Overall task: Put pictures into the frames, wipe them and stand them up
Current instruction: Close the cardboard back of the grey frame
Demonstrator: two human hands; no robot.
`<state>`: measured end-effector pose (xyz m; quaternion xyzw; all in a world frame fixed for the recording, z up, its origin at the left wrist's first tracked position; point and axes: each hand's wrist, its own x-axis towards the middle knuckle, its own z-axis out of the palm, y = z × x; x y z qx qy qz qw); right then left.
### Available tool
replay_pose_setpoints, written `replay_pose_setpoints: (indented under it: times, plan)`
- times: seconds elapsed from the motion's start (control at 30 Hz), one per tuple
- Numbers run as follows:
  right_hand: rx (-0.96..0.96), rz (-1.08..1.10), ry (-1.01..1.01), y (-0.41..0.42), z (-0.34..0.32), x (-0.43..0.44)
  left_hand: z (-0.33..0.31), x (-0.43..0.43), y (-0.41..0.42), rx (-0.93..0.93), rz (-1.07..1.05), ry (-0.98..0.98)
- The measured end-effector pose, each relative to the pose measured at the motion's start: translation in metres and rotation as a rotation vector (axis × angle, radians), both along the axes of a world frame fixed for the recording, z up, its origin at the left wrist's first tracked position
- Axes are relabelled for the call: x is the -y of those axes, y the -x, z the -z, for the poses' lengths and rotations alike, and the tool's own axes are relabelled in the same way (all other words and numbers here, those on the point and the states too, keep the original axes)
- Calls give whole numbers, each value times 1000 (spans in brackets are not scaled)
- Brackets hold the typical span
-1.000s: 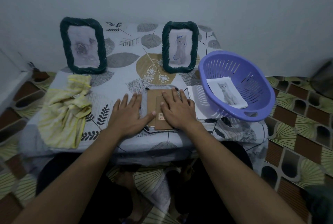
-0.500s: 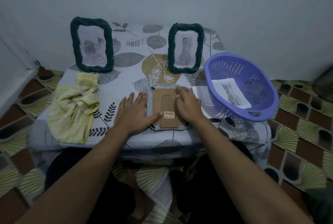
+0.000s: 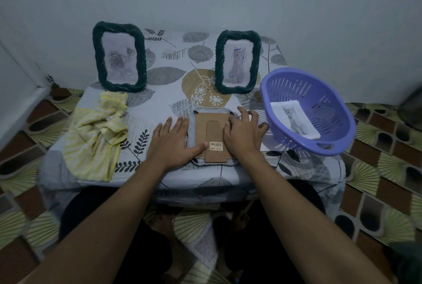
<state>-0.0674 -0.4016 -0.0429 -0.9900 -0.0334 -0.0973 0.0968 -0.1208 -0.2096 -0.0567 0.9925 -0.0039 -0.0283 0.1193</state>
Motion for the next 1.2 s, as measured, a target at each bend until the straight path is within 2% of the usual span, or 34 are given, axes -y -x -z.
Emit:
replay_pose_setpoints:
  times: [0.1,0.3,0.6,1.0,1.2]
  plan:
    - [-13,23,-40,0,-1,-1,0,0,0,-1,2,1]
    - [-70,4,2,-3,-2,0,0,0,-1,-2,2,-12]
    - [-114,33,-185,-3,-9,-2,1,-1,-1,9,2,-5]
    - [-161,33,-238,6,-6,1,1,0,-1,11,-1,2]
    - [-129,-63,-184,15,-2,8,-1,0,0,16,-2,10]
